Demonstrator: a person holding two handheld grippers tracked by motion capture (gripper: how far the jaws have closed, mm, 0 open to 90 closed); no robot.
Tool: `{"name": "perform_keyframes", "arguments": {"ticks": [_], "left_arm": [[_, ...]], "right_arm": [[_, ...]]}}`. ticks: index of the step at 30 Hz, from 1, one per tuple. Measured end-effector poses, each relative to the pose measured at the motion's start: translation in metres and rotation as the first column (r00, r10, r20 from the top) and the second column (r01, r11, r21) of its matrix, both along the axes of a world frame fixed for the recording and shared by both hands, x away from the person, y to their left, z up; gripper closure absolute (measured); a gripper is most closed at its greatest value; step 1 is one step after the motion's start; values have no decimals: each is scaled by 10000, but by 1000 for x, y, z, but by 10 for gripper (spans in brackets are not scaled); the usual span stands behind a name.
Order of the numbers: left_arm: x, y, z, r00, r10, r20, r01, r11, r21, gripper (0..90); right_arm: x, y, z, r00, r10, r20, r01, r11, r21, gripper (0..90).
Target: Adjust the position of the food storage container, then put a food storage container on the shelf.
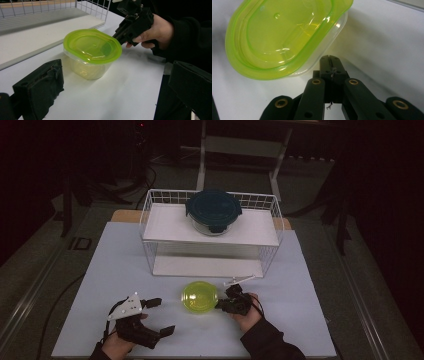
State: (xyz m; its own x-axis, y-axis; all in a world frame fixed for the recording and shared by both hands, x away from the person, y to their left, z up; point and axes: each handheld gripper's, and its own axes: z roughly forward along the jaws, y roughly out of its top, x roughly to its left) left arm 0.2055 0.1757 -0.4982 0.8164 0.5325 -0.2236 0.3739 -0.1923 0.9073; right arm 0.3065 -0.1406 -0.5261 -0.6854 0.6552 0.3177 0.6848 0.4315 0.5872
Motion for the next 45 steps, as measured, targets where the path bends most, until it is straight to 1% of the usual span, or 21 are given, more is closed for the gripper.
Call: {"name": "perform_keyframes", "arguments": {"ticks": [5,9,12,16,18,21,22,23,24,26,27,28,29,30,31,34,35,38,40,43,45], "left_arm": [[0,0,0,10000,10,-16,-10,10000,-34,0],[0,1,1,9998,31,186,-29,9999,-119,0],[-2,1,2,9993,170,321,-161,9995,-280,0],[-1,2,3,9990,418,158,-414,9988,-271,0],[0,2,5,9988,487,68,-486,9985,-246,0],[1,2,10,9988,494,-3,-494,9983,-299,0],[1,2,10,9988,494,-3,-494,9983,-299,1],[3,4,13,9990,388,-220,-401,9973,-608,1],[4,4,15,9987,449,-240,-462,9973,-572,0],[6,4,19,9983,552,-166,-557,9978,-353,0],[7,3,21,9982,582,-154,-585,9979,-263,0],[7,3,21,9982,582,-154,-585,9979,-263,0],[12,1,25,9981,597,-178,-601,9980,-203,0],[15,0,27,9976,639,-251,-643,9978,-168,0],[19,-2,29,9973,647,-348,-651,9978,-112,0],[30,-5,30,9946,686,-783,-695,9975,-88,0],[33,-7,30,9933,654,-955,-667,9977,-100,1],[41,-11,30,9906,661,-1200,-681,9976,-123,1],[46,-13,30,9878,649,-1412,-684,9975,-199,0],[52,-15,30,9836,682,-1670,-736,9969,-261,1],[55,-15,29,9797,865,-1810,-932,9952,-288,1]], "right_arm": [[-1,2,-1,10000,72,7,-72,10000,-38,899],[-3,-1,3,9997,70,243,-67,9999,-138,883],[-7,-8,8,9987,-30,514,45,9996,-292,826],[-12,-19,16,9959,-155,895,184,9993,-314,722],[-17,-23,22,9929,-129,1184,167,9994,-315,620],[-24,-26,33,9867,-185,1617,202,9998,-92,473],[-24,-26,33,9867,-185,1617,202,9998,-92,473],[-25,-27,35,9847,-175,1732,188,9998,-58,429],[-28,-29,41,9823,57,1872,-100,9997,220,289],[-30,-29,45,9802,124,1976,-213,9989,426,232],[-30,-30,47,9799,61,1993,-192,9978,641,210],[-30,-30,47,9799,61,1993,-192,9978,641,210],[-30,-30,48,9798,63,1998,-232,9963,826,192],[-29,-30,52,9792,-134,2023,-71,9949,1004,170],[-28,-31,53,9789,-152,2039,-99,9925,1214,150],[-27,-32,59,9751,-211,2206,-147,9871,1596,151],[-26,-32,61,9738,-260,2258,-127,9857,1682,151],[-21,-32,66,9696,-218,2438,-238,9830,1823,149],[-18,-31,68,9707,-246,2391,-223,9812,1916,151],[-12,-29,67,9836,-468,1744,129,9816,1906,153],[-9,-27,65,9885,-617,1379,343,9807,1927,152]]}}
